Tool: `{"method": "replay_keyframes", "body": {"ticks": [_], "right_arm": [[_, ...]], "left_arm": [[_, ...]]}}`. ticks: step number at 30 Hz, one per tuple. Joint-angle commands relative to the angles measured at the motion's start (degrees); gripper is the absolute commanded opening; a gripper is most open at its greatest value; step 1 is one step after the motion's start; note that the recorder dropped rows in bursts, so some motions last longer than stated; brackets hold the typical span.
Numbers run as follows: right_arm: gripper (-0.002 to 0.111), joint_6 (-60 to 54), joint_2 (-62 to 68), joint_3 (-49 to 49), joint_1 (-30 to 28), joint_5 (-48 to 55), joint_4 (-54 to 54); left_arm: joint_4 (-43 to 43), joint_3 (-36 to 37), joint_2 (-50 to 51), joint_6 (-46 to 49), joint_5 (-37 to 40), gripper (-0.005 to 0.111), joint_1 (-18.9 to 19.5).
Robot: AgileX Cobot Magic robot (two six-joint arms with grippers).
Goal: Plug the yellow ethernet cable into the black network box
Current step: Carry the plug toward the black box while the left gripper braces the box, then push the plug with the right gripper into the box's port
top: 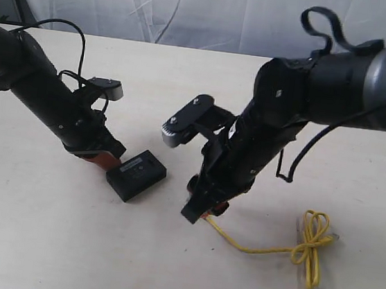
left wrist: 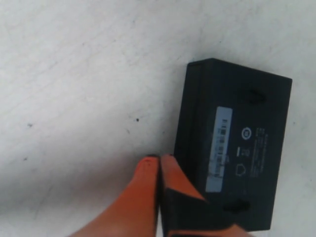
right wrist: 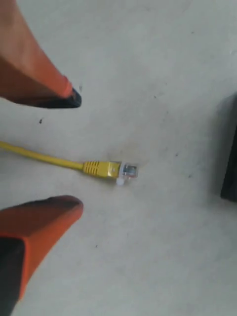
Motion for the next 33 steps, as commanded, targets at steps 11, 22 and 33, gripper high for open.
{"method": "replay_keyframes", "body": {"ticks": [11, 22, 33], "right_arm": [[0.053, -0.71, 7.07, 0.11, 1.06, -4.8, -5.24], [0.053, -0.71, 10.92, 0.11, 1.06, -7.84, -5.47], [0.0, -0.6, 11.75, 0.11, 0.45, -7.3, -6.34]], "left_arm": [[0.93, 0.45, 0.11, 0.33, -0.27, 0.0, -0.44], [0.8, 0.45, 0.11, 0.33, -0.14, 0.0, -0.44], [0.91, 0.45, 0.11, 0.33, -0.06, 0.0, -0.44]]}}
